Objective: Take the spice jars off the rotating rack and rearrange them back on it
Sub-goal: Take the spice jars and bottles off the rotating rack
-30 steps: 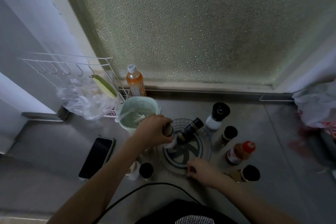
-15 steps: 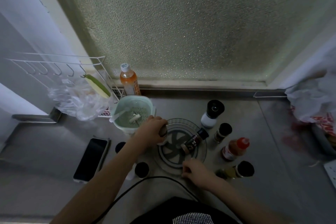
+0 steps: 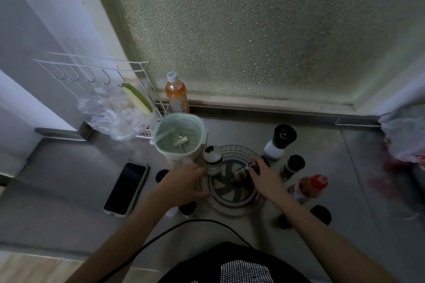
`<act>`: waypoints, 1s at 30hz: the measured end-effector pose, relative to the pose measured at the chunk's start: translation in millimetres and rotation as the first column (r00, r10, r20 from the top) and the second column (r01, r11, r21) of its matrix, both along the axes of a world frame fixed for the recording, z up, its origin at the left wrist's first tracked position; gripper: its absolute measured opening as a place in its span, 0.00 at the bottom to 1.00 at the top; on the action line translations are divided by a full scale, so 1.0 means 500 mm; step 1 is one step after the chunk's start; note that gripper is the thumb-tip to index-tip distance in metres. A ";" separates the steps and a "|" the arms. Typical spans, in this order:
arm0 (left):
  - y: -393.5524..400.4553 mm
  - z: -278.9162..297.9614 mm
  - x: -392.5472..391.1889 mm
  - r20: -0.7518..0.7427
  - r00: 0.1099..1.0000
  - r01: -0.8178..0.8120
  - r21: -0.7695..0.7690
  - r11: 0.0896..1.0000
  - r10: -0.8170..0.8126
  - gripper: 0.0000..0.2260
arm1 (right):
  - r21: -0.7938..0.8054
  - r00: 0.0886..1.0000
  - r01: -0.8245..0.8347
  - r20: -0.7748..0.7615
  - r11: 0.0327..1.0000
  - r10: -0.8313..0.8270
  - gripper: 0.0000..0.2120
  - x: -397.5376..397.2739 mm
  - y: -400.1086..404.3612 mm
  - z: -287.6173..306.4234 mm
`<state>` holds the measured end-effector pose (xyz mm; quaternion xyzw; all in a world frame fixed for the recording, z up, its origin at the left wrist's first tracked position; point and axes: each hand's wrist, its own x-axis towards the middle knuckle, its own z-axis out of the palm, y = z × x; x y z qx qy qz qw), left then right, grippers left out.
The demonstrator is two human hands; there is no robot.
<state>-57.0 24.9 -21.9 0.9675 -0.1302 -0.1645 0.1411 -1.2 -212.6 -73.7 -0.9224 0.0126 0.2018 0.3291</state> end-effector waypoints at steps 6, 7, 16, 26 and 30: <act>-0.002 -0.018 -0.014 -0.180 0.978 0.126 0.132 0.983 -0.101 0.28 | -0.022 1.000 -0.001 -0.017 1.000 0.001 0.16 0.024 0.023 -0.019; -0.007 -0.018 -0.015 -0.204 0.973 0.136 0.142 0.980 -0.106 0.28 | -0.013 1.000 0.012 -0.012 1.000 -0.012 0.15 0.026 0.027 -0.021; -0.017 -0.038 -0.016 -0.308 0.943 0.215 0.265 0.940 -0.128 0.27 | 0.200 0.997 0.006 0.074 0.980 -0.021 0.10 0.028 0.037 -0.025; -0.028 -0.002 0.008 -0.193 0.980 0.065 0.079 0.995 -0.049 0.09 | -0.043 0.926 -0.171 0.334 0.984 0.175 0.08 0.012 0.034 -0.050; -0.028 0.025 0.032 -0.065 0.998 0.017 -0.038 0.999 -0.019 0.07 | 0.015 0.909 -0.194 0.379 0.981 0.174 0.11 -0.009 0.024 -0.062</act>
